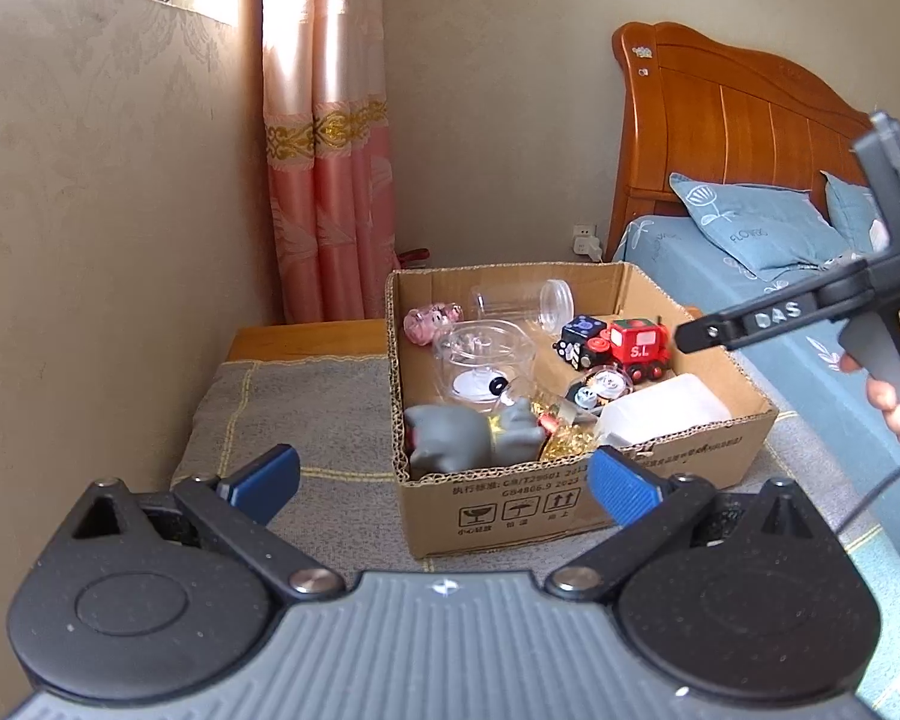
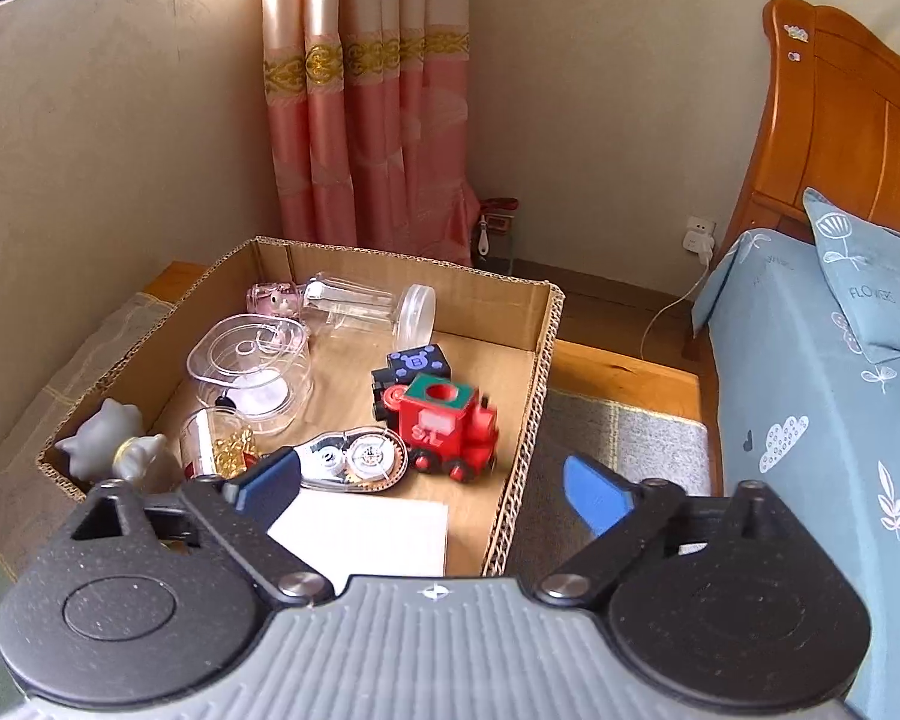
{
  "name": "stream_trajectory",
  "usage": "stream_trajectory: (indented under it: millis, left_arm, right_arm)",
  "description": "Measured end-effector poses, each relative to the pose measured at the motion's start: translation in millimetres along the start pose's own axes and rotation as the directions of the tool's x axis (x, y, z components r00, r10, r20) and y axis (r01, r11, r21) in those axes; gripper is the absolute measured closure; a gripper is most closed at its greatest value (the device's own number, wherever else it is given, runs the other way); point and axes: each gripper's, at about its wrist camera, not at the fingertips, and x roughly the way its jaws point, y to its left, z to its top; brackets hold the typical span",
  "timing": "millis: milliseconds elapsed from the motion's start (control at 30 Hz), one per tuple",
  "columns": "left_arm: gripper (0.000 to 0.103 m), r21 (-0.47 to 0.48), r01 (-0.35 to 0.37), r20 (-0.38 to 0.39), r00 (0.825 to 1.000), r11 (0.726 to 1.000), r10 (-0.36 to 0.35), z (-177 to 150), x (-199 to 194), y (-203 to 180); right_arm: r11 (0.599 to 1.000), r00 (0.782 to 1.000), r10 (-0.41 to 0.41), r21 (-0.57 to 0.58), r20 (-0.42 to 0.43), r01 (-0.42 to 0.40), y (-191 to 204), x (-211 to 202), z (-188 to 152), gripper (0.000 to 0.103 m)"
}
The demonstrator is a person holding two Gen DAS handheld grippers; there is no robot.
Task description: Organize rigid objects
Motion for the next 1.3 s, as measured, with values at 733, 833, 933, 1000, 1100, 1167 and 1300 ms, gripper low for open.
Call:
stream_trajectory:
  millis: [733, 833, 933, 1000, 1100, 1167, 1300]
  left_arm:
    - [0.001, -0.035, -0.052, -0.167, 0.985, 0.998, 0.046, -2, -22, -33]
    - [0.001, -0.028, -0.053, -0.160, 0.986, 0.998, 0.048, -2, -29, -38]
    - [0.001, -0.016, -0.063, -0.156, 0.986, 0.998, 0.059, -1, -34, -42]
    - [0.001, -0.011, -0.067, -0.155, 0.986, 0.998, 0.064, 0, -37, -44]
    - [0.001, -0.004, -0.073, -0.154, 0.985, 0.997, 0.071, 1, -38, -46]
    - [0.001, 0.000, -0.076, -0.151, 0.986, 0.997, 0.075, 2, -39, -46]
    - [0.001, 0.006, -0.078, -0.146, 0.986, 0.997, 0.078, 3, -41, -47]
  right_arm:
    - [0.972, 0.983, -0.115, 0.188, -0.142, 0.141, 46, -90, -86, 0.000]
    - [0.970, 0.980, -0.151, 0.171, -0.128, 0.172, 50, -99, -89, 0.000]
    - [0.970, 0.981, -0.155, 0.172, -0.114, 0.173, 51, -105, -89, 0.000]
    - [0.969, 0.982, -0.161, 0.171, -0.103, 0.177, 52, -109, -88, 0.000]
    - [0.970, 0.983, -0.163, 0.167, -0.088, 0.175, 53, -112, -87, 0.000]
    - [0.969, 0.982, -0.170, 0.165, -0.082, 0.182, 54, -113, -87, 0.000]
    - [0.969, 0.983, -0.168, 0.168, -0.077, 0.179, 54, -114, -87, 0.000]
